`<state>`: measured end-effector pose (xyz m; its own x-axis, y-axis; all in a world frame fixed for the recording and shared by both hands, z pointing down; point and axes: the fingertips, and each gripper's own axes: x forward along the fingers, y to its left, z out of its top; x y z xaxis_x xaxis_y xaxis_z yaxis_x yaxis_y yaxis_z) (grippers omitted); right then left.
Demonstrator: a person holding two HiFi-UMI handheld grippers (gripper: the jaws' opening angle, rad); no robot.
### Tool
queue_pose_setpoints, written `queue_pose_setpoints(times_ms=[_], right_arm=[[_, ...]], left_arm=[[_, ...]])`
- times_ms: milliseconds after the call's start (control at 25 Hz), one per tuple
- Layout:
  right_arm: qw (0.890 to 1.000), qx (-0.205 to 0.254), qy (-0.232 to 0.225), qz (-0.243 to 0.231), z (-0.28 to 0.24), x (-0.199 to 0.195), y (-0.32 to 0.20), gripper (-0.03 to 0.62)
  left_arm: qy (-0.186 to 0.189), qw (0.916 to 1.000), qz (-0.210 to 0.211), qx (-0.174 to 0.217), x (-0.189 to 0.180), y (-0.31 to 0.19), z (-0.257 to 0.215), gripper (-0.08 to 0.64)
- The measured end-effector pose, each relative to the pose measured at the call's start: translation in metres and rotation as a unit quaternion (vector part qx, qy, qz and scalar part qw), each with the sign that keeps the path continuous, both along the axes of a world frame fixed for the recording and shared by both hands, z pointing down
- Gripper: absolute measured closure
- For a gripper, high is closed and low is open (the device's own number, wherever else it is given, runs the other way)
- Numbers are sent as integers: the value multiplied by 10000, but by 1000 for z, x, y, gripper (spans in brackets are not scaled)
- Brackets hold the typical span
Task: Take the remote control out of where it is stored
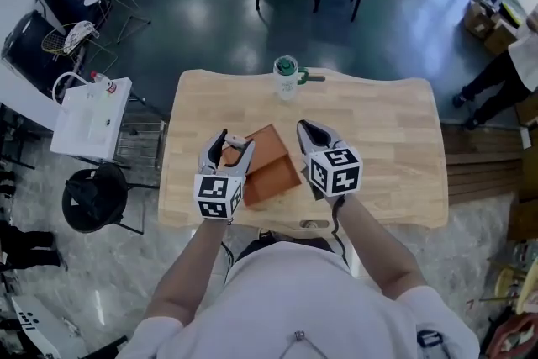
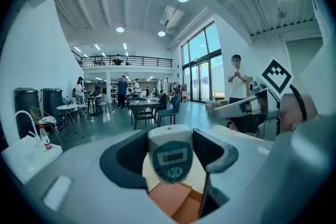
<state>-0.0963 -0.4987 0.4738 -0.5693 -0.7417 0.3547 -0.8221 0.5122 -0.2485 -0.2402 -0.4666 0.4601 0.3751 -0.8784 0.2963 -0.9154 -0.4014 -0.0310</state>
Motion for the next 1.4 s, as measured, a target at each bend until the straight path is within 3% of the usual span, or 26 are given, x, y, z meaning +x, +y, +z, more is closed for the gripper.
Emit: queue_pose_setpoints(times_ms=[800,1400], right_arm=[[9994,266,189,80,-7,-2,8,566],[9995,212,188,136,-4,0,15,567]], left_arm=[[473,9986,-140,-170,-10,-17,-11,279],[543,9981,-154,-265,-13,-14,-7,279]])
